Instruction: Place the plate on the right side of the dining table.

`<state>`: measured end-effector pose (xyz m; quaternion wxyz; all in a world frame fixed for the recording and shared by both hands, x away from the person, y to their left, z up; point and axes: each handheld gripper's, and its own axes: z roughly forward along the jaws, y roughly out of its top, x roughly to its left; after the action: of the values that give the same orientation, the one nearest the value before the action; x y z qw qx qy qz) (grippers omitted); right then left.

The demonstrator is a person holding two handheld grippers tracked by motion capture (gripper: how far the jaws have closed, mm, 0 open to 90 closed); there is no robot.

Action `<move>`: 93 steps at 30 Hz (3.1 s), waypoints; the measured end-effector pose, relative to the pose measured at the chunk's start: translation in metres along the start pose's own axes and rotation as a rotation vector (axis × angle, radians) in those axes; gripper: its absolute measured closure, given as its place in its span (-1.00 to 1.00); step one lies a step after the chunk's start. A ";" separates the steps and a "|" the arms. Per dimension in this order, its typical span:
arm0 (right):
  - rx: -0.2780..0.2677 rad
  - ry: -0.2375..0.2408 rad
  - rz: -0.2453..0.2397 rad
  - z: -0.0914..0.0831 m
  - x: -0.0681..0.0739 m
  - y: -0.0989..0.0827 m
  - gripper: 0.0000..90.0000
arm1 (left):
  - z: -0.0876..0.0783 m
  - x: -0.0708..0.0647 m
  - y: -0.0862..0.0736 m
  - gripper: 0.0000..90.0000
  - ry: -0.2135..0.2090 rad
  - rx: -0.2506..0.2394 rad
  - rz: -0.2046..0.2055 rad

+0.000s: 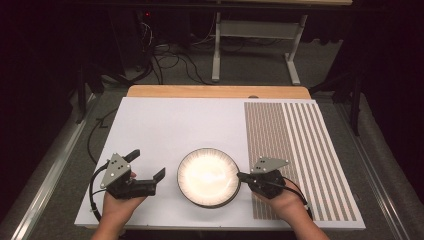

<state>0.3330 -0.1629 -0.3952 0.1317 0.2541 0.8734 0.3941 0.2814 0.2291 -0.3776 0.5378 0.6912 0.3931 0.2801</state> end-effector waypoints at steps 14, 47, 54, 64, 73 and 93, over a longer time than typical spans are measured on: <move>0.019 0.029 -0.013 0.014 0.007 0.005 1.00 | -0.002 0.000 0.001 -1.00 0.001 -0.008 -0.003; 0.032 0.064 -0.046 0.038 0.021 0.015 1.00 | 0.028 -0.014 -0.005 -1.00 -0.117 0.152 -0.089; 0.034 0.063 -0.041 0.038 0.021 0.015 1.00 | 0.038 -0.018 -0.010 -1.00 -0.146 0.225 -0.119; 0.039 0.059 -0.055 0.037 0.020 0.014 1.00 | 0.055 -0.020 -0.019 -0.80 -0.237 0.363 -0.220; 0.037 0.059 -0.045 0.037 0.019 0.015 1.00 | 0.054 -0.019 -0.018 -0.27 -0.221 0.406 -0.258; 0.036 0.050 -0.044 0.034 0.018 0.015 1.00 | 0.050 -0.015 -0.017 0.27 -0.187 0.377 -0.315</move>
<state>0.3375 -0.1234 -0.4068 0.1140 0.2272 0.8888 0.3813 0.3104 0.1920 -0.4065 0.4706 0.7324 0.4896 0.0495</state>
